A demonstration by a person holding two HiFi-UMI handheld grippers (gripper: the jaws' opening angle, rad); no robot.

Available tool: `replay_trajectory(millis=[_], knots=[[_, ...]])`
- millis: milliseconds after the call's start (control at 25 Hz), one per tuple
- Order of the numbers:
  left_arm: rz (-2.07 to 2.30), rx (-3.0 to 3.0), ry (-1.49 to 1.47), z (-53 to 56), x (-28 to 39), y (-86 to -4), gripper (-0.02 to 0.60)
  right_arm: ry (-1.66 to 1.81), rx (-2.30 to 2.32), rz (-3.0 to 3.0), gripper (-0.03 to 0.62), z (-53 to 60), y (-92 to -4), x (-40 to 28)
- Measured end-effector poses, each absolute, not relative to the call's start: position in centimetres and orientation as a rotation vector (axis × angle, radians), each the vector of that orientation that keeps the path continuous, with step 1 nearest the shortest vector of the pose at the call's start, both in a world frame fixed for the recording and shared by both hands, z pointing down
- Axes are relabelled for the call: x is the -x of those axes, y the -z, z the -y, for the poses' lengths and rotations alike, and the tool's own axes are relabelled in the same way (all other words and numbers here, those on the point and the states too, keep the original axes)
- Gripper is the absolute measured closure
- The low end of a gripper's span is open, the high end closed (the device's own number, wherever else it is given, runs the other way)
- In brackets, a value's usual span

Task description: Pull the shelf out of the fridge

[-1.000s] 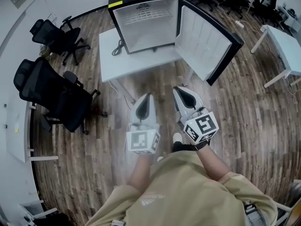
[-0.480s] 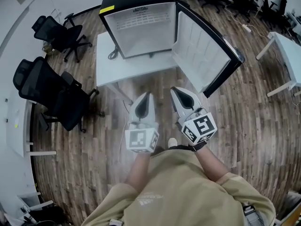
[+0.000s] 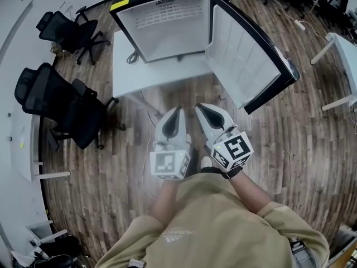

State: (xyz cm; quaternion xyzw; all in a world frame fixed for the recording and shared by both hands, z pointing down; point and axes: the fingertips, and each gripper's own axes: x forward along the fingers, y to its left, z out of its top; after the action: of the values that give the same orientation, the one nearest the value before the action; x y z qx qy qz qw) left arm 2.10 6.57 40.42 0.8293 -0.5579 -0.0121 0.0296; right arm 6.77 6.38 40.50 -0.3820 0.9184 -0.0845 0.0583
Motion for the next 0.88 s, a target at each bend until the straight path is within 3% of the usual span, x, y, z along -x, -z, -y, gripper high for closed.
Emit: replay_trajectory(millis=[880], knots=[[1.656,-2.533,0.146,12.2,6.8,-40.3,0.581,0.284,1.285,-2.757,0.588,12.7,-40.6,-0.3]])
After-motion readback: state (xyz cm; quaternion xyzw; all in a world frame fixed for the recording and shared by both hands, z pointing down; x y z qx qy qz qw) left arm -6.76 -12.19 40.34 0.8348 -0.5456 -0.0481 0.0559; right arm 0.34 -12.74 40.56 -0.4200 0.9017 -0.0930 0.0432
